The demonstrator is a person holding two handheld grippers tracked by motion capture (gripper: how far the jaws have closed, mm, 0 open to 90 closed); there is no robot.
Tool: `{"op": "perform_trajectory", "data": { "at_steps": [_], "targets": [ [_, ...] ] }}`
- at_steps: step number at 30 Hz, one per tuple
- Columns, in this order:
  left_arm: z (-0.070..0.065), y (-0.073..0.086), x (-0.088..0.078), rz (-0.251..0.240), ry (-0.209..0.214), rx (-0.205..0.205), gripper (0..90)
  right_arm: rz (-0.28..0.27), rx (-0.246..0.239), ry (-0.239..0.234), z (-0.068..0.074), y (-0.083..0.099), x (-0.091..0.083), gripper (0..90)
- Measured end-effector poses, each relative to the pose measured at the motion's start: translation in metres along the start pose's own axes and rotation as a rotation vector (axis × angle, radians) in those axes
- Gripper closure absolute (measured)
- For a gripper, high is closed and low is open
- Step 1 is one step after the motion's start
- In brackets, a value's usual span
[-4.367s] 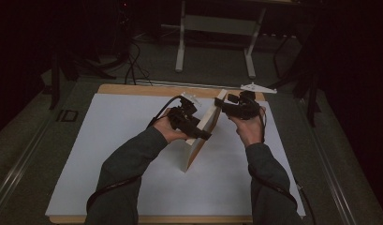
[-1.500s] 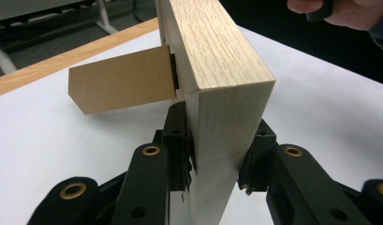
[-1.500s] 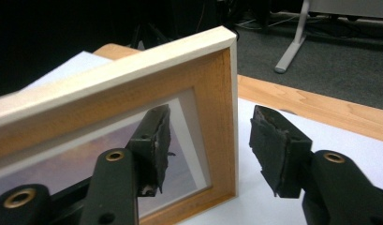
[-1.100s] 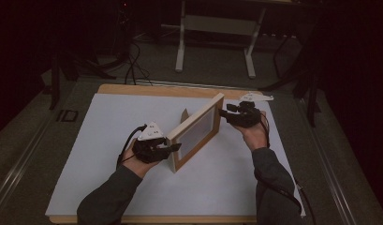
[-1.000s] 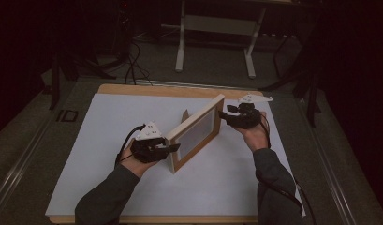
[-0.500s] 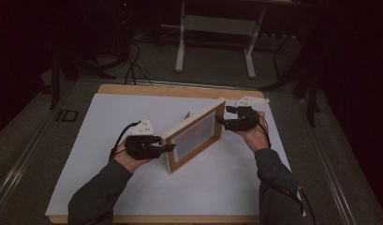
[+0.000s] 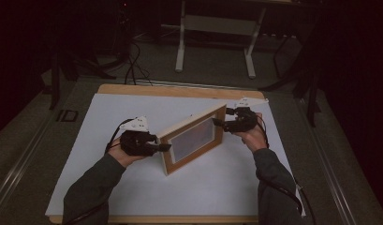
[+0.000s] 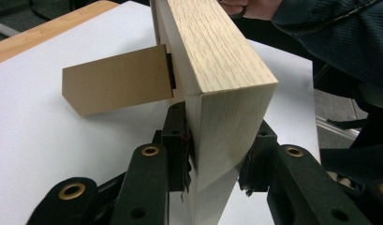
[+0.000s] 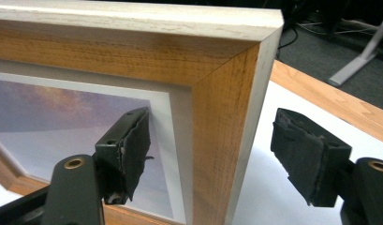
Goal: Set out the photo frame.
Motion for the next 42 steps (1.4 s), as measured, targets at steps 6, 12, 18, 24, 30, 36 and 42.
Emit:
{"op": "perform_trajectory", "data": {
  "at_steps": [6,12,18,24,30,36,42],
  "targets": [
    [0.000,-0.001,0.001,0.009,0.015,0.028,69.1,0.011,-0.002,-0.071,0.005,0.003,0.005,23.8],
    [0.009,-0.002,0.000,0.012,0.013,0.027,69.5,0.014,-0.014,-0.090,0.007,0.006,0.007,28.4],
    [0.023,-0.003,0.000,0.021,-0.073,0.000,70.1,0.010,-0.006,-0.058,0.003,0.007,0.006,34.7],
    [0.039,-0.002,0.000,0.002,-0.159,-0.062,69.4,0.012,0.014,-0.055,0.001,0.011,0.005,42.7],
    [0.047,-0.004,0.001,0.006,-0.210,-0.073,69.7,0.014,0.020,-0.052,0.002,0.012,0.004,47.0],
    [0.053,-0.005,0.004,-0.004,-0.225,-0.092,68.5,0.015,0.031,-0.032,0.004,0.015,0.000,49.6],
    [0.058,-0.007,0.007,-0.007,-0.230,-0.101,65.5,0.017,0.035,-0.018,0.008,0.021,-0.007,53.1]
  ]
}}
Point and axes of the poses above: each handheld gripper's, and its own axes: x roughly forward along the jaws, y roughly out of its underside, z roughly to its left, the point moved 8 cm from there along x, roughly forward along the jaws, and after that the axes turned 5 degrees about -y, right-handed, at the moved point
